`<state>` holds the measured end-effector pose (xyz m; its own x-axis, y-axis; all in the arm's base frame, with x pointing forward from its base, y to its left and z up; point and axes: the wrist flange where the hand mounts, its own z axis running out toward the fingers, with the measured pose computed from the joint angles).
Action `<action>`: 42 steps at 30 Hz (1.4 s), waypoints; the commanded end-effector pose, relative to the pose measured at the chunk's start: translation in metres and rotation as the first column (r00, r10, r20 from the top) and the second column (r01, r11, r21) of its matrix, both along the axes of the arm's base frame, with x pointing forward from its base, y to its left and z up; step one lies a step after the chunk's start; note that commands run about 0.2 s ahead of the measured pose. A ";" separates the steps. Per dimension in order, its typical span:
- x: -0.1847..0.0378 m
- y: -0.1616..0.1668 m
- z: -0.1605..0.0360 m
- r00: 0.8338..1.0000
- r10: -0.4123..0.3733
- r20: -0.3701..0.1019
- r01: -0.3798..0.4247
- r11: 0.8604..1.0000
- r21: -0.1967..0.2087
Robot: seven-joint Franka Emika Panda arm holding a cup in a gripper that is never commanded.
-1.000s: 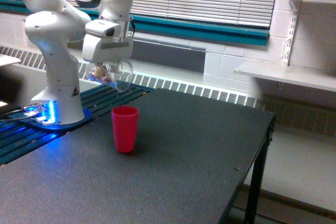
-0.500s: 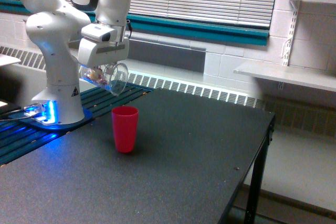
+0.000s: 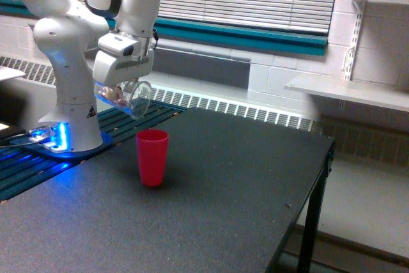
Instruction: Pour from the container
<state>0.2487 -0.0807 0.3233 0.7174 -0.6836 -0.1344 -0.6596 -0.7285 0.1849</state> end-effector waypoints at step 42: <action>0.037 0.010 -0.032 0.996 0.079 -0.046 -0.083 0.992 -0.092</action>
